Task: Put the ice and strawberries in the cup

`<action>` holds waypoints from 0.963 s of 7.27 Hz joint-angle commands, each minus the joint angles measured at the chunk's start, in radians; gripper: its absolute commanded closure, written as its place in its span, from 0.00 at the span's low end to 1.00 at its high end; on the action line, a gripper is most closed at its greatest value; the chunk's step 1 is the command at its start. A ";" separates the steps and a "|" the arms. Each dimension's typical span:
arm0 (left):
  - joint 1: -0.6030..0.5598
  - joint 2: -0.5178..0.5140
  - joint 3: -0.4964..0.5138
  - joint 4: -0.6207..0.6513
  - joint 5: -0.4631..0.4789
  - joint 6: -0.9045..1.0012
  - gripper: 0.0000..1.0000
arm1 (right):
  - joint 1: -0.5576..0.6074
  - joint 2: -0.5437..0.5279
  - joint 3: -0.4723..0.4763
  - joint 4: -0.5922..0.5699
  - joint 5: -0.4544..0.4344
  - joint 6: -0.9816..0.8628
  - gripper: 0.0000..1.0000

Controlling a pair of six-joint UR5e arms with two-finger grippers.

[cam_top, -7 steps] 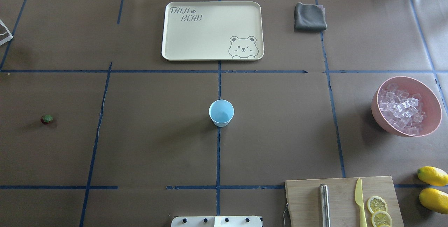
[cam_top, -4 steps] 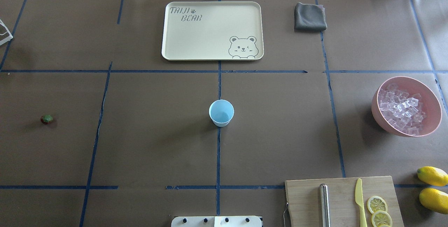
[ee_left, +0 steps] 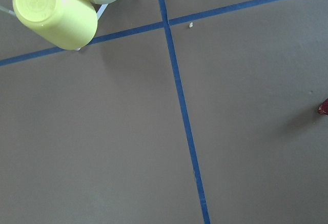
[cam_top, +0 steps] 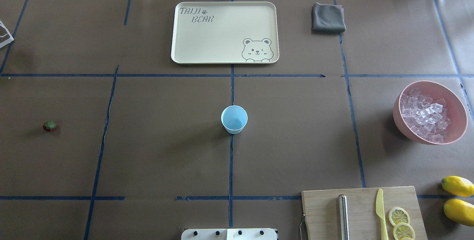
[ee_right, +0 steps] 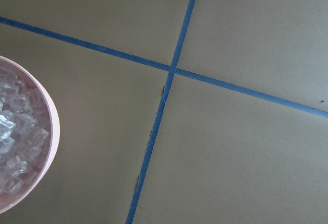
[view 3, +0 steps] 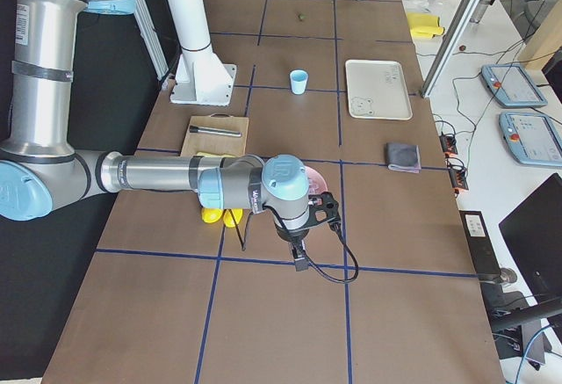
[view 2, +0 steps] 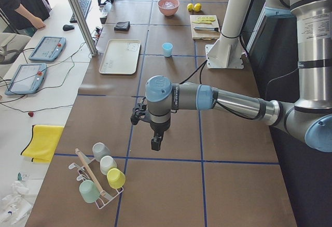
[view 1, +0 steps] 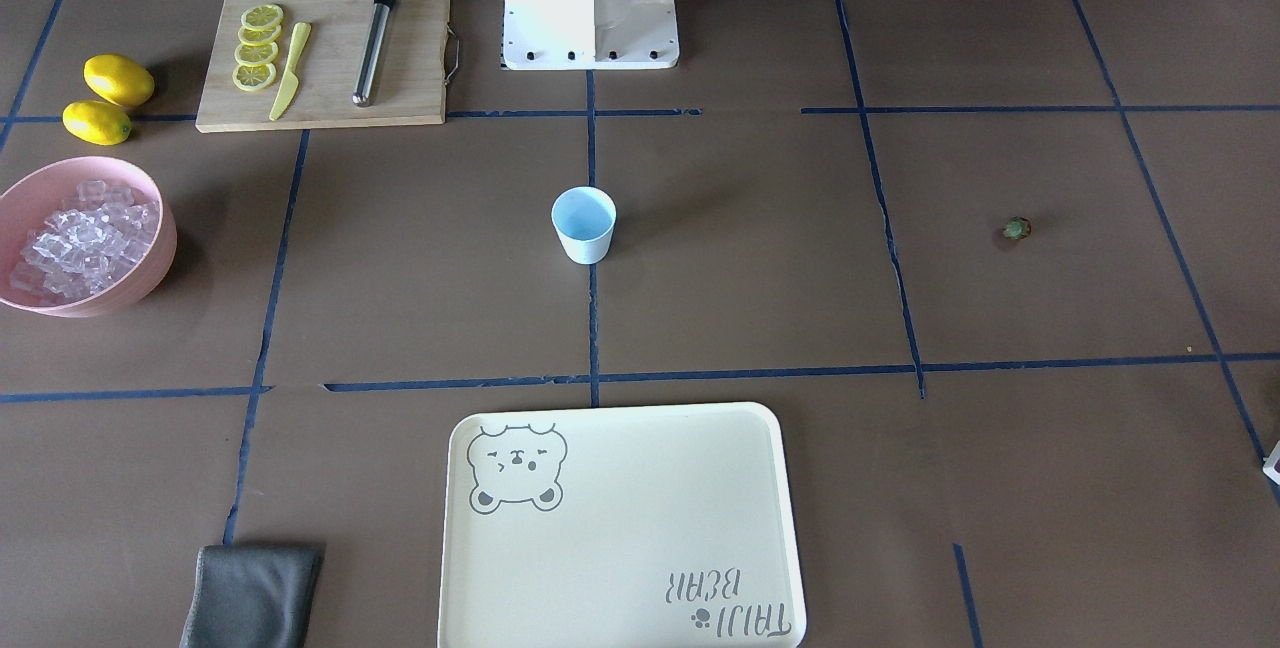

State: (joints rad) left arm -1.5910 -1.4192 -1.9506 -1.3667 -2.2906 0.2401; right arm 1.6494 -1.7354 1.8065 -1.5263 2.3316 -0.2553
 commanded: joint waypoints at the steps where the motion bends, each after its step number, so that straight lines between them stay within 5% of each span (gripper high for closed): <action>1: 0.000 -0.012 -0.008 -0.040 0.003 -0.001 0.00 | -0.025 0.007 0.005 0.090 0.184 0.027 0.00; 3: 0.000 -0.009 0.004 -0.058 -0.003 0.001 0.00 | -0.200 0.031 0.086 0.101 0.187 0.164 0.01; 7: 0.000 -0.009 -0.005 -0.058 -0.035 0.002 0.00 | -0.408 -0.016 0.105 0.369 0.025 0.509 0.00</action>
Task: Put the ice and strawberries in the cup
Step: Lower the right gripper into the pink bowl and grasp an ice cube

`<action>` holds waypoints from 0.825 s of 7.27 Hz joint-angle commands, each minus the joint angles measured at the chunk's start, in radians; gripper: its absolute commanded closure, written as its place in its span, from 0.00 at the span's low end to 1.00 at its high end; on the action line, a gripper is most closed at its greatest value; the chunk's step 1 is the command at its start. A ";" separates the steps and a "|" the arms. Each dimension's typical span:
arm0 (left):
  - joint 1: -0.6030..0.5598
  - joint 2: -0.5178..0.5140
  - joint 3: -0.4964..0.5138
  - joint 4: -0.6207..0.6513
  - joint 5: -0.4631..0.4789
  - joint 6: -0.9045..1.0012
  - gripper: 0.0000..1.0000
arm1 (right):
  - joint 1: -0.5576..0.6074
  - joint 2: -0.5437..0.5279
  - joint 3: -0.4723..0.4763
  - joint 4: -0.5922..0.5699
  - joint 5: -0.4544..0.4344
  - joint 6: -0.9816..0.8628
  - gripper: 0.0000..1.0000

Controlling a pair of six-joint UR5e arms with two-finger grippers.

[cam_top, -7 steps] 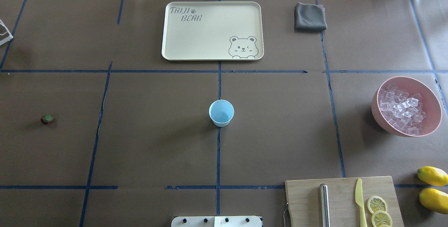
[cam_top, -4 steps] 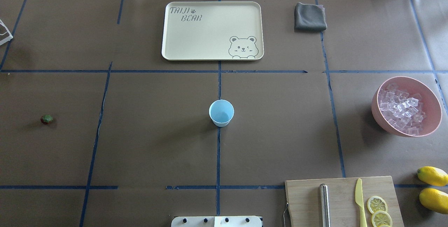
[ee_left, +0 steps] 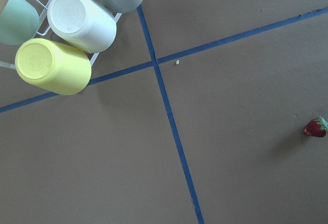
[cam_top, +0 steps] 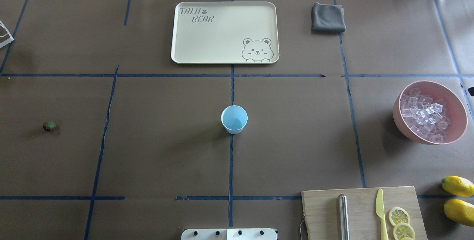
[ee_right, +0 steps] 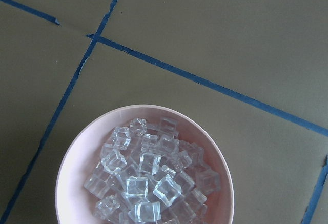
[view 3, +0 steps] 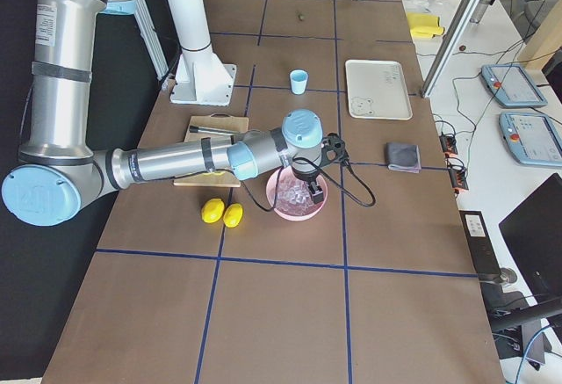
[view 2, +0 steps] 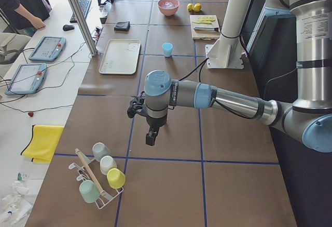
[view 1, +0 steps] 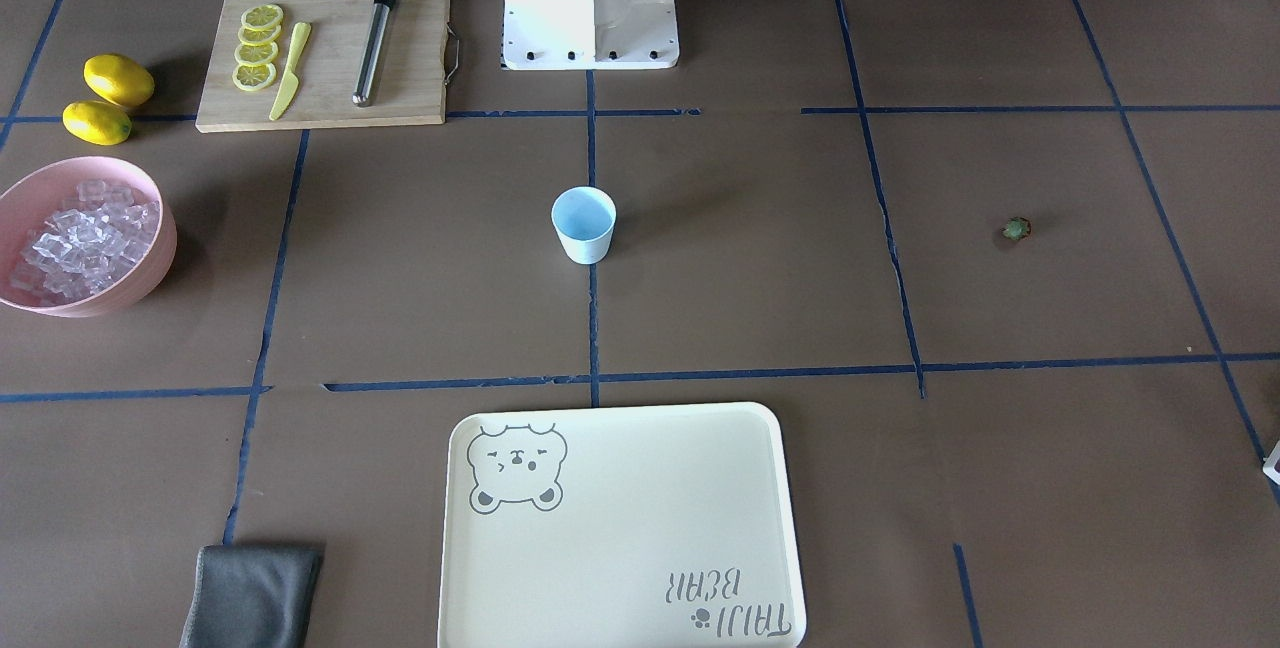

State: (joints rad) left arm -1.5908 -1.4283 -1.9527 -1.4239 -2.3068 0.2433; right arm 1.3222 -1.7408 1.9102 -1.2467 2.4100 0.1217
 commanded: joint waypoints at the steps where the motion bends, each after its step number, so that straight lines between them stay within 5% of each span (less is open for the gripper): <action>1: 0.000 -0.001 -0.003 -0.001 -0.020 -0.002 0.00 | -0.177 -0.013 -0.003 0.154 -0.143 0.241 0.00; 2: 0.000 -0.001 -0.002 -0.001 -0.019 -0.002 0.00 | -0.240 -0.026 -0.011 0.195 -0.219 0.295 0.00; 6: 0.000 -0.001 -0.011 -0.001 -0.020 -0.002 0.00 | -0.299 -0.080 -0.150 0.416 -0.262 0.302 0.01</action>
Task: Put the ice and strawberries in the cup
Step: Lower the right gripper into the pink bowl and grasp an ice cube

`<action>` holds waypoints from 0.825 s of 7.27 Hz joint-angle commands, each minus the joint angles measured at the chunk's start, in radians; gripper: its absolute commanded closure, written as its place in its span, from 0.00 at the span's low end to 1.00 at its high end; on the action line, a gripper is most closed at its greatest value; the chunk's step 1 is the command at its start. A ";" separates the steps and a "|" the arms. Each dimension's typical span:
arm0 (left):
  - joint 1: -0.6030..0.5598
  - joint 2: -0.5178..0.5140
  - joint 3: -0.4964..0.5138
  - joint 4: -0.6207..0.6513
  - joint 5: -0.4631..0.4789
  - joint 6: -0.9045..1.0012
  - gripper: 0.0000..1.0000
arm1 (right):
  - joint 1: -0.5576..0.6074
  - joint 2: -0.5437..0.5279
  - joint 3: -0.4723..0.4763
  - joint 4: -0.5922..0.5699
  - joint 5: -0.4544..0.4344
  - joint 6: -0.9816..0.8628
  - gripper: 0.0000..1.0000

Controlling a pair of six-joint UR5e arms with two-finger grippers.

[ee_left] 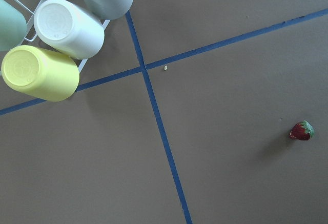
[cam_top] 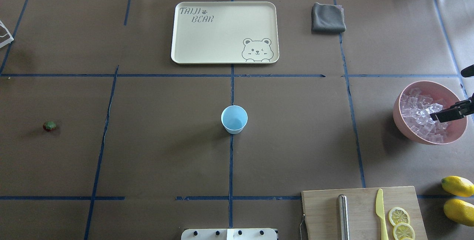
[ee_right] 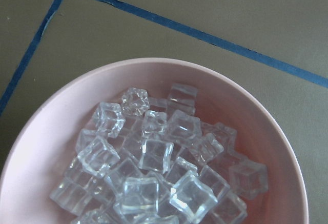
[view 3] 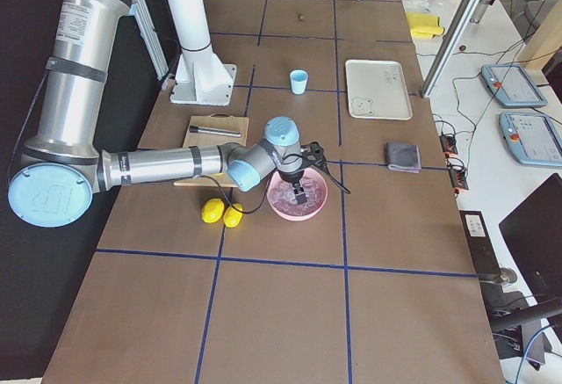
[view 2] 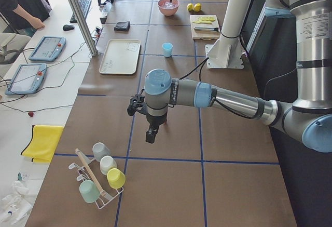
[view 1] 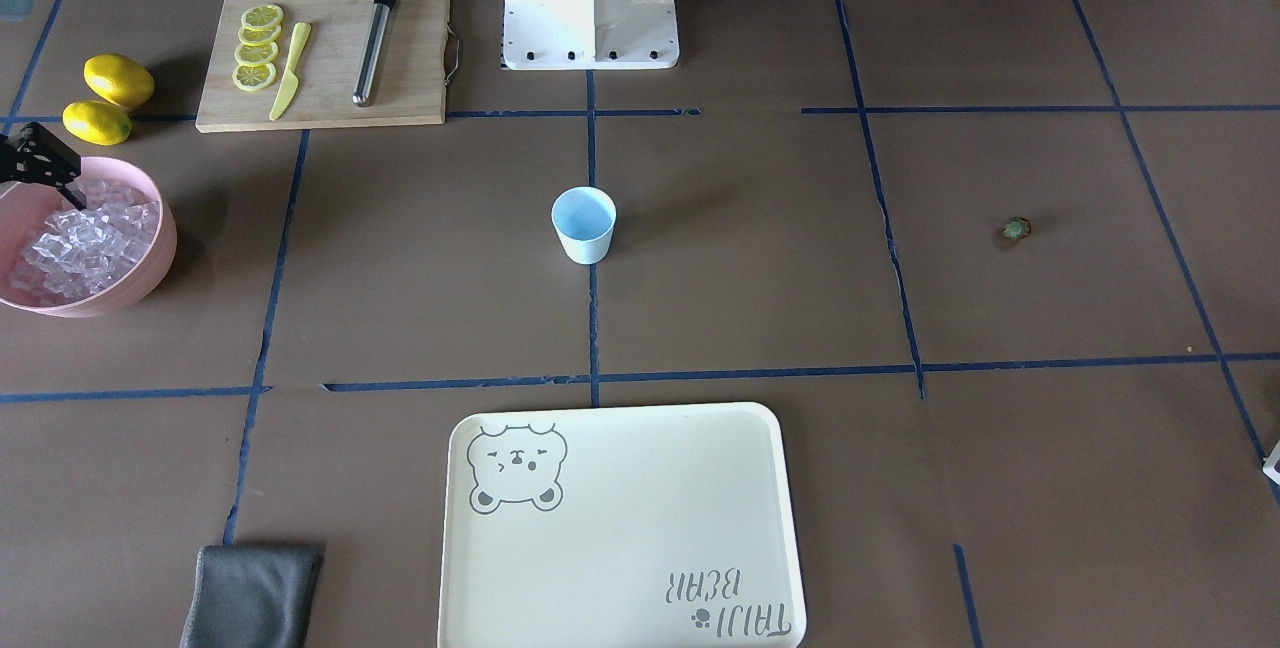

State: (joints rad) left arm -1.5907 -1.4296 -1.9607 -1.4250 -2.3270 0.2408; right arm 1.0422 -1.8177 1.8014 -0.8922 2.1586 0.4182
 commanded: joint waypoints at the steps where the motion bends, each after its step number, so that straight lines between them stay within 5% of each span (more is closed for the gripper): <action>1: 0.000 0.000 -0.004 0.000 0.000 0.000 0.00 | -0.027 -0.002 -0.039 0.068 -0.010 0.028 0.01; 6: 0.000 0.000 -0.003 -0.011 0.000 0.000 0.00 | -0.048 -0.002 -0.010 0.068 -0.011 0.022 0.20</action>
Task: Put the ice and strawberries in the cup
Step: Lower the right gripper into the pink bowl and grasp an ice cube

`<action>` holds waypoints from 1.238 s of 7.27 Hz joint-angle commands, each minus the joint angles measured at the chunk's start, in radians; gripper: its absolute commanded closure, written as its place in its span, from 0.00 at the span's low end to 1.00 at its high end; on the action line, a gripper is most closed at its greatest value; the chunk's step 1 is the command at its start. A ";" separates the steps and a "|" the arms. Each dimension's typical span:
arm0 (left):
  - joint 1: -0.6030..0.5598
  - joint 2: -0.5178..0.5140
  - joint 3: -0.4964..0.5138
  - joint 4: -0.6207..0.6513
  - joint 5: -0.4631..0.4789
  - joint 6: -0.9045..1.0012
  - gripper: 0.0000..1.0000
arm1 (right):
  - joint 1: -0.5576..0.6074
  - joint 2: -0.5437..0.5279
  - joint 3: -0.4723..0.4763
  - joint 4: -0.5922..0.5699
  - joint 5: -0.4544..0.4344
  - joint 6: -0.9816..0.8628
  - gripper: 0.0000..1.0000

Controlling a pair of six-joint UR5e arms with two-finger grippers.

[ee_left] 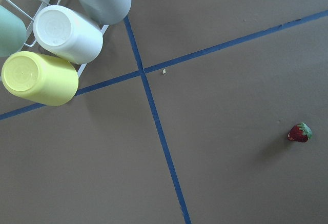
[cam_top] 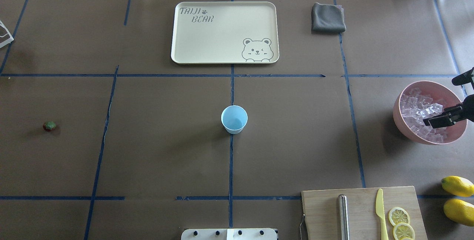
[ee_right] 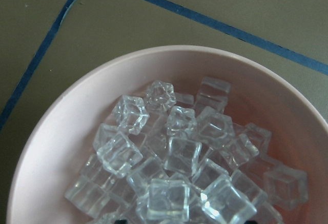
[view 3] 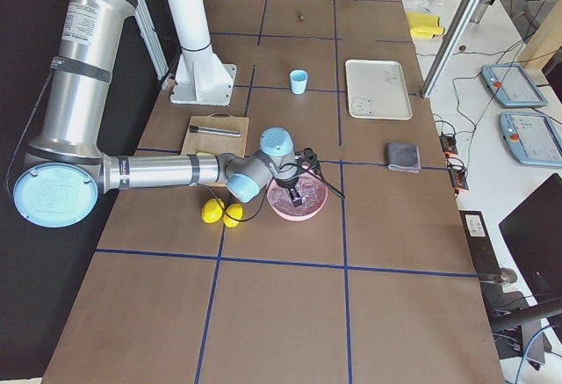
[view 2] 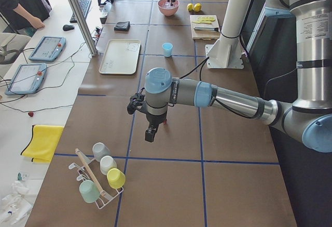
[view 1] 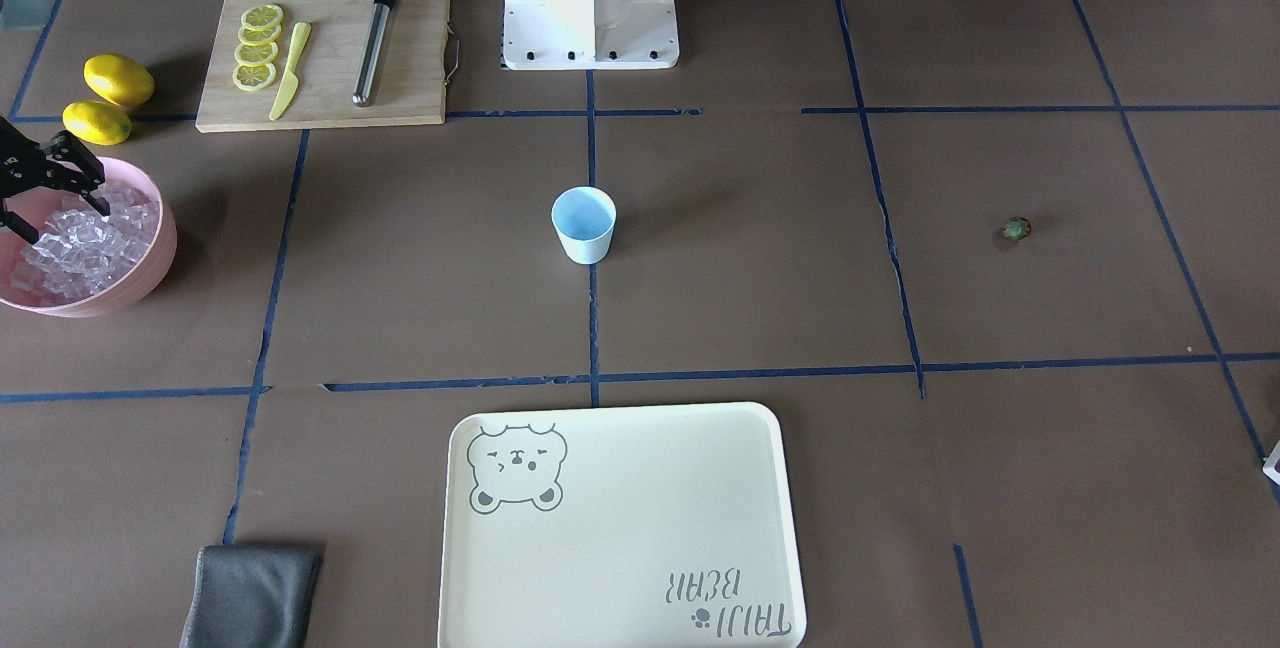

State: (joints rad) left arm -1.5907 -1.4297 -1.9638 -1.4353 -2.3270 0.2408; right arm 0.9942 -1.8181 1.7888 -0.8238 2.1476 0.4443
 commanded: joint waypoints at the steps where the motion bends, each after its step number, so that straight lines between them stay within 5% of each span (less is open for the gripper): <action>1: 0.000 0.000 0.000 -0.001 0.000 0.000 0.00 | 0.000 -0.003 0.001 0.000 0.000 -0.009 0.20; 2: 0.002 0.000 0.000 -0.001 0.000 0.000 0.00 | 0.001 -0.004 0.001 0.000 -0.002 -0.010 0.35; 3: 0.000 0.000 0.000 -0.001 0.000 0.000 0.00 | 0.003 -0.009 0.001 0.000 -0.005 -0.018 0.80; 4: 0.000 0.000 -0.001 -0.001 0.000 0.000 0.00 | 0.001 -0.024 0.001 0.000 -0.020 -0.041 0.95; 9: 0.000 0.000 0.000 -0.001 0.000 0.000 0.00 | 0.055 -0.062 0.101 -0.020 0.006 -0.042 0.98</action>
State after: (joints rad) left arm -1.5907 -1.4297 -1.9644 -1.4358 -2.3270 0.2408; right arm 1.0113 -1.8616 1.8403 -0.8329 2.1388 0.4020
